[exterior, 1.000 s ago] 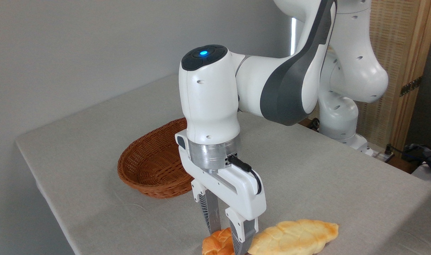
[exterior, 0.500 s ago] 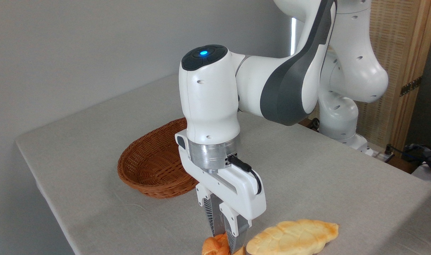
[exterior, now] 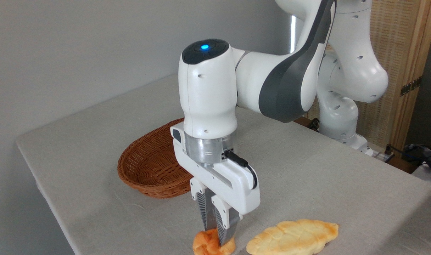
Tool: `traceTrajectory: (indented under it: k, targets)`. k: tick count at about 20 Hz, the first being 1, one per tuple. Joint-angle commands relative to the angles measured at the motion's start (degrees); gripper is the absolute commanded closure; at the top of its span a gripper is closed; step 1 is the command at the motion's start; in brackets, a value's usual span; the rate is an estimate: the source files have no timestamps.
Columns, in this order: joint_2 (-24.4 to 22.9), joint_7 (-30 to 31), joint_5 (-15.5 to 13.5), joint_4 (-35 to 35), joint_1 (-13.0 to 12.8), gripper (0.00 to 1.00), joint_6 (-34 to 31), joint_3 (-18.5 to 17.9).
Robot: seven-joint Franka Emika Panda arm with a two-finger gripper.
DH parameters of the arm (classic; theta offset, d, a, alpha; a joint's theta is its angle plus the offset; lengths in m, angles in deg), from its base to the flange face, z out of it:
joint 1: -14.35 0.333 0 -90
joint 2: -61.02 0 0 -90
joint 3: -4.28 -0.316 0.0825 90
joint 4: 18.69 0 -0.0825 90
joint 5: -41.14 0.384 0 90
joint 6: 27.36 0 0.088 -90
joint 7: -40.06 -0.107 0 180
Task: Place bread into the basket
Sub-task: 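Lift the bun and carry it over the wicker basket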
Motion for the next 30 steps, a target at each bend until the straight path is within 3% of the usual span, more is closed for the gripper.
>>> traceTrajectory:
  k: [1, 3, 6, 8, 11, 15, 20, 25, 30]
  targets:
    - [-3.8, 5.7, -1.0, -1.3, -0.4, 0.64, -3.2, 2.9]
    - [-5.5, 11.1, -1.2, -2.8, -0.4, 0.63, -4.5, 4.9]
    - [-8.1, 16.1, -4.4, -3.5, -0.4, 0.63, -6.8, 9.3]
    - [-9.0, 19.8, -4.9, -3.5, -0.4, 0.62, -8.1, 13.2]
    - [-8.9, 24.1, -4.8, -3.1, -0.4, 0.59, -8.3, 18.7]
    - [-6.8, 25.8, -4.9, -2.8, -0.4, 0.52, -8.3, 22.5]
    - [-2.6, 25.5, -4.7, -2.9, -0.5, 0.44, -8.1, 24.4]
    - [-1.3, 25.7, -4.6, -2.8, -0.7, 0.16, -7.8, 24.4]
    - [-1.3, 25.7, -4.5, -2.8, -0.7, 0.04, -7.9, 24.4]
